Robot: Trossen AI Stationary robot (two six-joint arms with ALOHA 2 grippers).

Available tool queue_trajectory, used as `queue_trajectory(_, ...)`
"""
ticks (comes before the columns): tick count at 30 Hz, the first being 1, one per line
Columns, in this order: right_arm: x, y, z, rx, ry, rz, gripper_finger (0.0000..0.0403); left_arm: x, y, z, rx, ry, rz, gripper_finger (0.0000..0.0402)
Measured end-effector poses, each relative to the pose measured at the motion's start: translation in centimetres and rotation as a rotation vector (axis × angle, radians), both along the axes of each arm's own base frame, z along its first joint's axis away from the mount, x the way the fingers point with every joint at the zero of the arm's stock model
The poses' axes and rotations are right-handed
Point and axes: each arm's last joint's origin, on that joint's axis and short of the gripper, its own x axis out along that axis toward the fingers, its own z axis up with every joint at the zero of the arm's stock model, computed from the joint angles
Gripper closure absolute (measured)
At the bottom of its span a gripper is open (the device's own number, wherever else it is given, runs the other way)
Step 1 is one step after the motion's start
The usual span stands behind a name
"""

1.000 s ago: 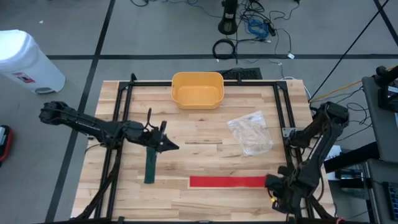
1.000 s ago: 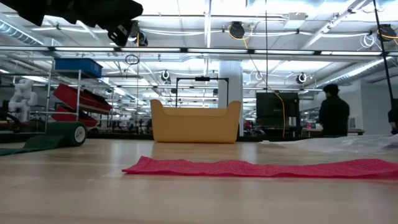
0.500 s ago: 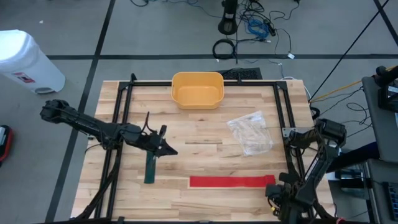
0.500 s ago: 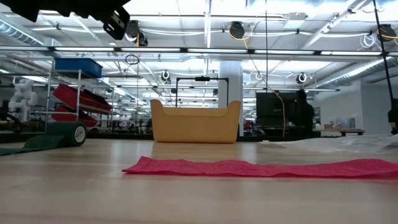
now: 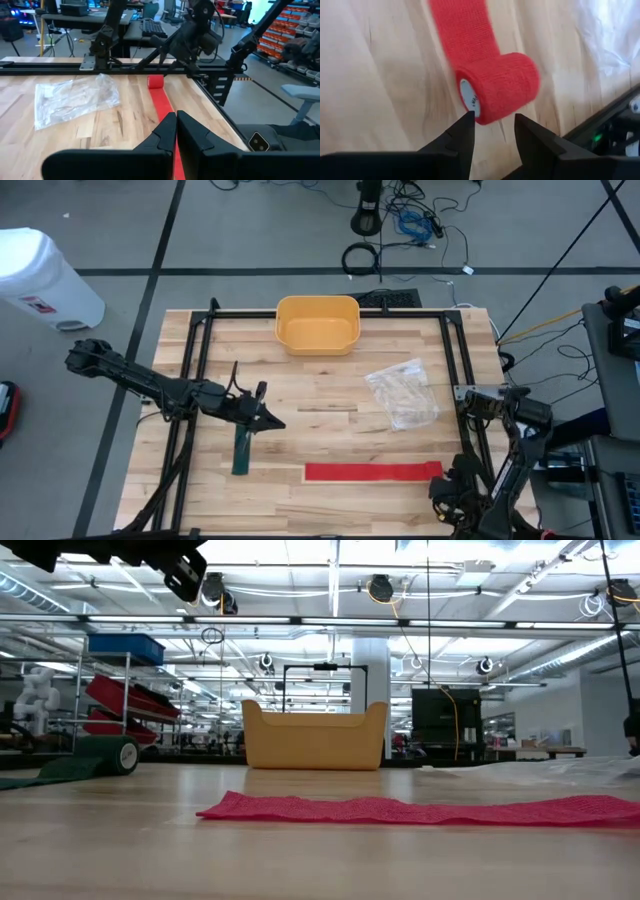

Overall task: Roll bandage
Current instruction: Roll the red bandage

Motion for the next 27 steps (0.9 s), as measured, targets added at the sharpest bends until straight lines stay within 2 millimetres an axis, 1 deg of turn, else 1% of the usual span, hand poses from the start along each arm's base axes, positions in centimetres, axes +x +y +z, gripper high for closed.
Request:
queue_trajectory(4, 0.1, 0.3, -1.5, -0.046, 0.030, 0.026, 0.0277, 0.0, 0.0, 0.0, 0.000, 0.000, 0.000, 0.0383)
queue_trajectory(8, 0.1, 0.4, -2.2, -0.067, 0.025, -0.005, 0.0277, 0.0, 0.0, 0.0, 0.001, 0.000, 0.000, 0.0383)
queue_trajectory(13, 0.1, 0.4, -2.3, -0.074, 0.006, -0.047, 0.0277, 0.0, 0.0, 0.0, 0.001, 0.000, 0.005, 0.0383)
queue_trajectory(19, 0.2, 0.4, -2.3, -0.080, -0.021, -0.035, 0.0275, 0.0, 0.0, 0.0, 0.002, 0.000, 0.010, 0.0383)
queue_trajectory(21, 0.2, 0.4, -2.3, -0.079, -0.036, -0.047, 0.0266, 0.0, 0.0, 0.0, 0.002, -0.001, 0.011, 0.0383)
queue_trajectory(23, 0.2, 0.4, -2.3, -0.069, -0.061, -0.095, 0.0249, 0.0, 0.0, 0.0, 0.002, -0.001, 0.010, 0.0383)
queue_trajectory(27, 0.2, 0.5, -2.3, -0.059, -0.069, -0.124, 0.0205, 0.0, 0.0, 0.0, 0.002, -0.001, 0.010, 0.0383)
